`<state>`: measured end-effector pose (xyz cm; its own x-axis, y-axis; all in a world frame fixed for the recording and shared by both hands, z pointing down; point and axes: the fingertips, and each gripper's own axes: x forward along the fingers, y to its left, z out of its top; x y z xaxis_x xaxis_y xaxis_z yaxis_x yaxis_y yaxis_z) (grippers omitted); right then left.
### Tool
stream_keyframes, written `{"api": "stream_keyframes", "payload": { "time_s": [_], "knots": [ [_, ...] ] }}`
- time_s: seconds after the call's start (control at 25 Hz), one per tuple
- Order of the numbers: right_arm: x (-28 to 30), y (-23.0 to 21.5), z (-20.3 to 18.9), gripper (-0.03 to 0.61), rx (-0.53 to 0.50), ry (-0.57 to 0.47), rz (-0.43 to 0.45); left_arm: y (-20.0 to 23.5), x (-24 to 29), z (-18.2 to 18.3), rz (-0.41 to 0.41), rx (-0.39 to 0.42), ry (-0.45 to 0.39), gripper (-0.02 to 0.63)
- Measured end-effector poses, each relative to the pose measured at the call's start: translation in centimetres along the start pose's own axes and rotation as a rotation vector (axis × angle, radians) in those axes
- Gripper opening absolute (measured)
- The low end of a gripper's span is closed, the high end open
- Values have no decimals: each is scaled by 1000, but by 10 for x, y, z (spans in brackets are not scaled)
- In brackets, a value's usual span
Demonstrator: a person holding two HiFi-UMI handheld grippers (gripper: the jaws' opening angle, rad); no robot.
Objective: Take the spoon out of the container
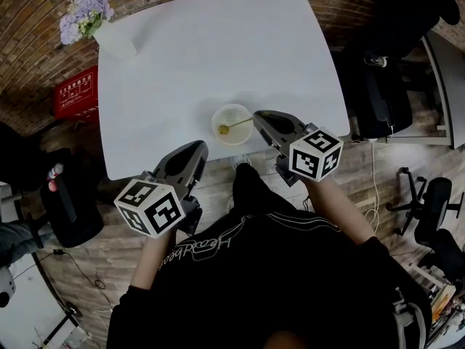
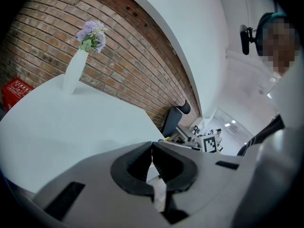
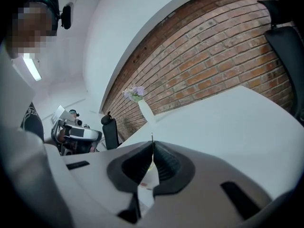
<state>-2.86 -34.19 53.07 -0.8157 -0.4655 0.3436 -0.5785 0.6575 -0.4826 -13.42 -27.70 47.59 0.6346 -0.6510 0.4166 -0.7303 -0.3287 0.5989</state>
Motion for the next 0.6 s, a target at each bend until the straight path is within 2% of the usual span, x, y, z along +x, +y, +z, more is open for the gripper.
{"api": "stream_keyframes", "payload": {
  "time_s": [0.6],
  "knots": [
    [-22,20,25,0,-54,-71,-56,-11,-38,6,5,28,-64,5]
  ]
}}
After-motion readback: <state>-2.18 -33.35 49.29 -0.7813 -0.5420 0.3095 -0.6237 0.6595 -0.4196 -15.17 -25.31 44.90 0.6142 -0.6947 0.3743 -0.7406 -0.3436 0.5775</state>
